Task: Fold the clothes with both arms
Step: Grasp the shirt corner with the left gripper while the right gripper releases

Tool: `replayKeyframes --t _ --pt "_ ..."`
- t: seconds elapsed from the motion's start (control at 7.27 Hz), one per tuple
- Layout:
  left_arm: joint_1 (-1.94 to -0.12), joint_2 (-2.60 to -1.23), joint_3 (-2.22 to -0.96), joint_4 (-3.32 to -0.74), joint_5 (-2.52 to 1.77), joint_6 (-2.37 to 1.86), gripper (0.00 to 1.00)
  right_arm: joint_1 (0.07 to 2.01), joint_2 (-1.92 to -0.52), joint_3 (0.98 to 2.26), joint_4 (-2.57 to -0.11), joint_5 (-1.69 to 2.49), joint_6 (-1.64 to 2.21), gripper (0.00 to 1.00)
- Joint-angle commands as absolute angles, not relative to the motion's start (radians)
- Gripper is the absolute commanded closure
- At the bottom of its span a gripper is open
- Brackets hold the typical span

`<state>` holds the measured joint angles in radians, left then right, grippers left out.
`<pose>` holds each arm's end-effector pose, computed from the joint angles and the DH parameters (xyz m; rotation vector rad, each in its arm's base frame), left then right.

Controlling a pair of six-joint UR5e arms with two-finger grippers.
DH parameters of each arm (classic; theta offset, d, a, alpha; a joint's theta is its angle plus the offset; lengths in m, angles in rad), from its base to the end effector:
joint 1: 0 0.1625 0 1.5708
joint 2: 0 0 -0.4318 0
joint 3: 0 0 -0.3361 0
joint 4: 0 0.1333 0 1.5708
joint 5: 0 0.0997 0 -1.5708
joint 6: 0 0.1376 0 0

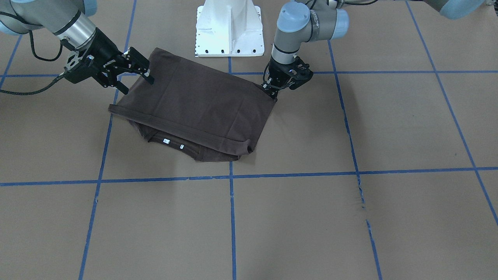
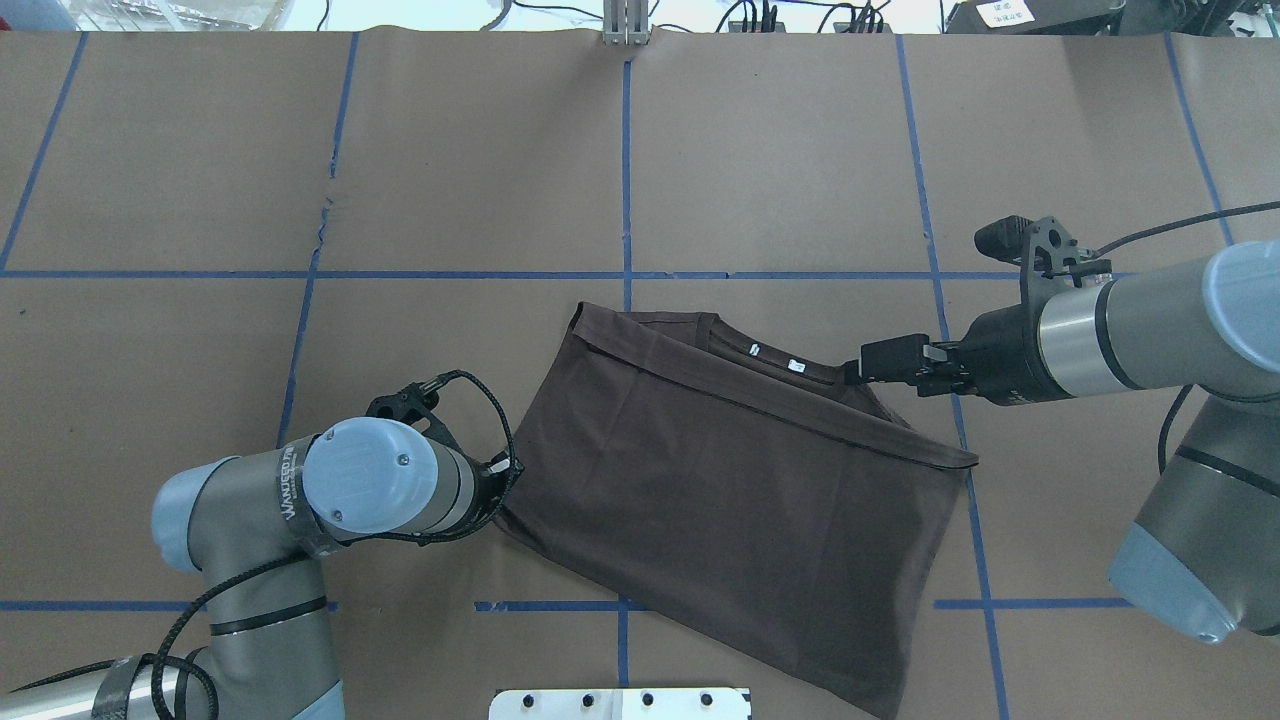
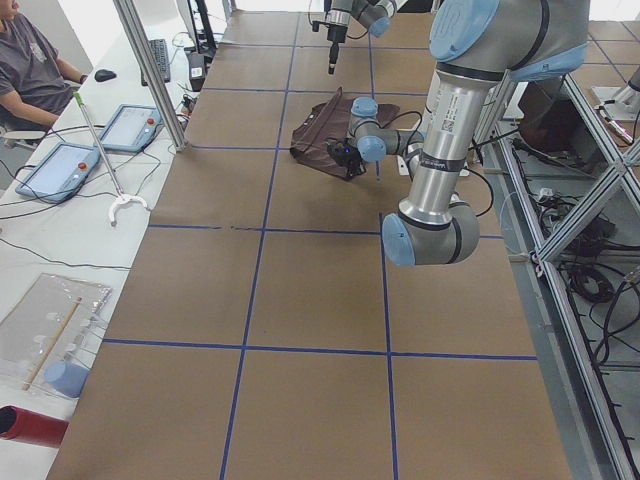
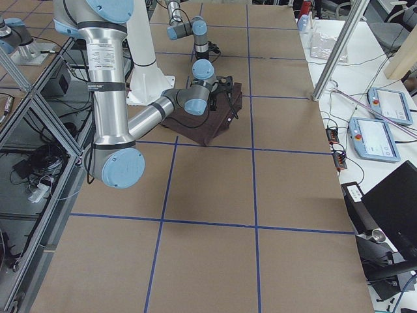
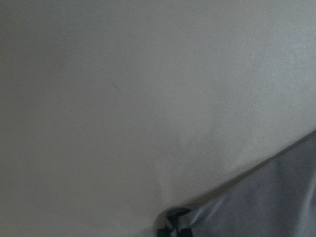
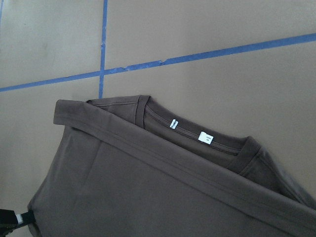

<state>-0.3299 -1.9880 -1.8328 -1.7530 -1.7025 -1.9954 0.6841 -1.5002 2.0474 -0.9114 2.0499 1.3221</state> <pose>0.5350 -0.3050 0.3593 -0.1672 0.8696 -0.6490 -0.3178 -0.3493 0.3687 0.1567 -1.2398 0.0883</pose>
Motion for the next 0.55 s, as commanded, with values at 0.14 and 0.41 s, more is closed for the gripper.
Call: replayKeyframes --t 0.14,0.41 --pt "-0.479 -1.990 -1.818 -1.752 -1.701 -1.900 1.00 0.686 -1.505 2.045 -0.913 2.049 1.325 0.00" --pt "-0.610 -2.059 -1.679 -1.788 -1.701 -1.755 1.00 0.686 -1.503 2.046 -0.913 2.048 1.331 0.00"
